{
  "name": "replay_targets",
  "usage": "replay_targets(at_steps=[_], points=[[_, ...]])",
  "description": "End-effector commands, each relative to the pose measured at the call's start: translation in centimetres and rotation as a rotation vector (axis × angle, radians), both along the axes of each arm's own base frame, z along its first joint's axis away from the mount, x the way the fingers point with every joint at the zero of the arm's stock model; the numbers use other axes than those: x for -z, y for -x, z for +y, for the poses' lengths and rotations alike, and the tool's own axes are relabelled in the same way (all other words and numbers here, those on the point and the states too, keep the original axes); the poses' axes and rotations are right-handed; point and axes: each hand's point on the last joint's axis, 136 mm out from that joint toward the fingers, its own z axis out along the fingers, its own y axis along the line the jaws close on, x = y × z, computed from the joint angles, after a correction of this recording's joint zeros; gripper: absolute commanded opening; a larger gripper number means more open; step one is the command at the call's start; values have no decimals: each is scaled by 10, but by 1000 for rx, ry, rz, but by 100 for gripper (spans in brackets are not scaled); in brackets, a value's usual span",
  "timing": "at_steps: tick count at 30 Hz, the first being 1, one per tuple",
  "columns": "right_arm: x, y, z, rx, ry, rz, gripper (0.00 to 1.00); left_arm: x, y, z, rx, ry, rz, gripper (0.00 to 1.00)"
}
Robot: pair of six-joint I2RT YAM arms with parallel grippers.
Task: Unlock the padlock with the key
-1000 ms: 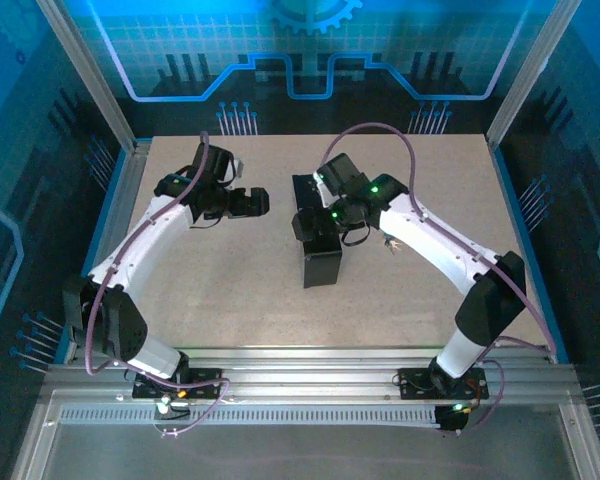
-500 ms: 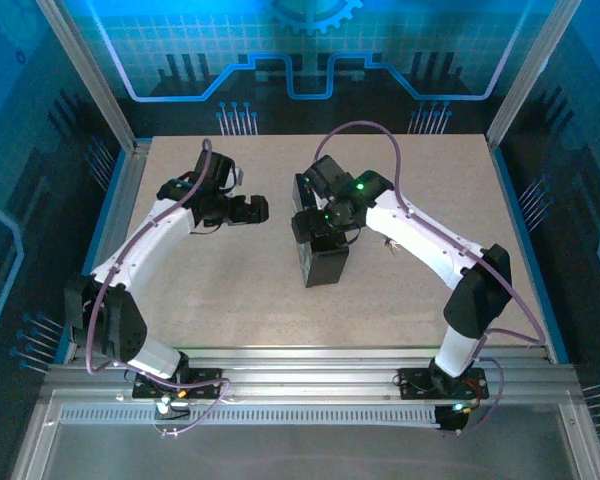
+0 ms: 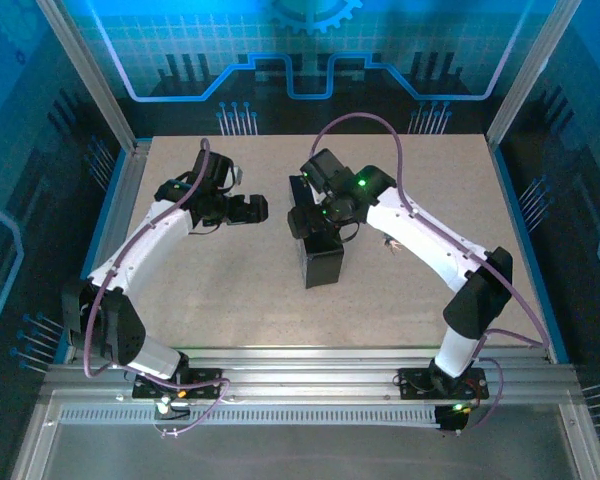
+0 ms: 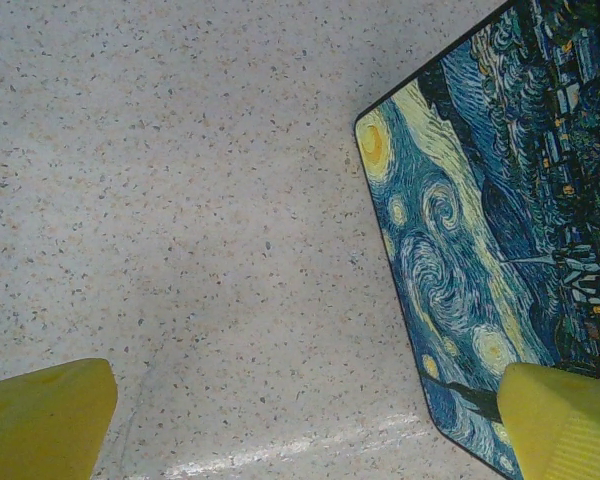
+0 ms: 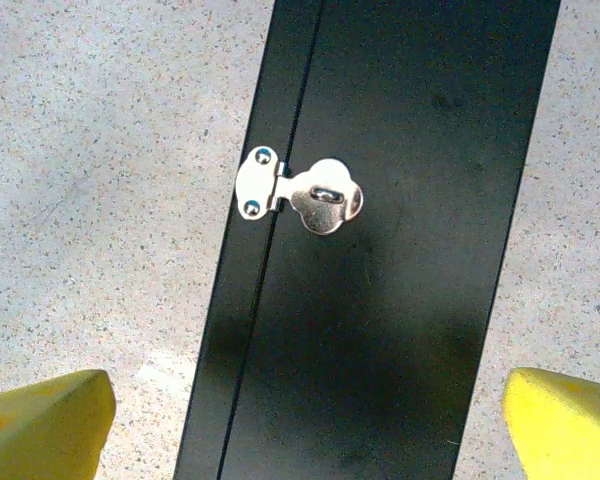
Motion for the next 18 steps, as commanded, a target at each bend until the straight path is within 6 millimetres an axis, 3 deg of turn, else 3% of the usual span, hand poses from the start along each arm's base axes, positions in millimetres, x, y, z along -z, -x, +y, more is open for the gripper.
replay_targets(at_steps=[1,6,18], points=[[7,5,1,-11,46,21,100,-10,1,2,14,7,-32,99],[22,2,-6,9,103,35,100,-11,3,4,15,-1,-34,99],[55,10,4,3,85,128,100,-8,8,5,13,-3,-27,99]])
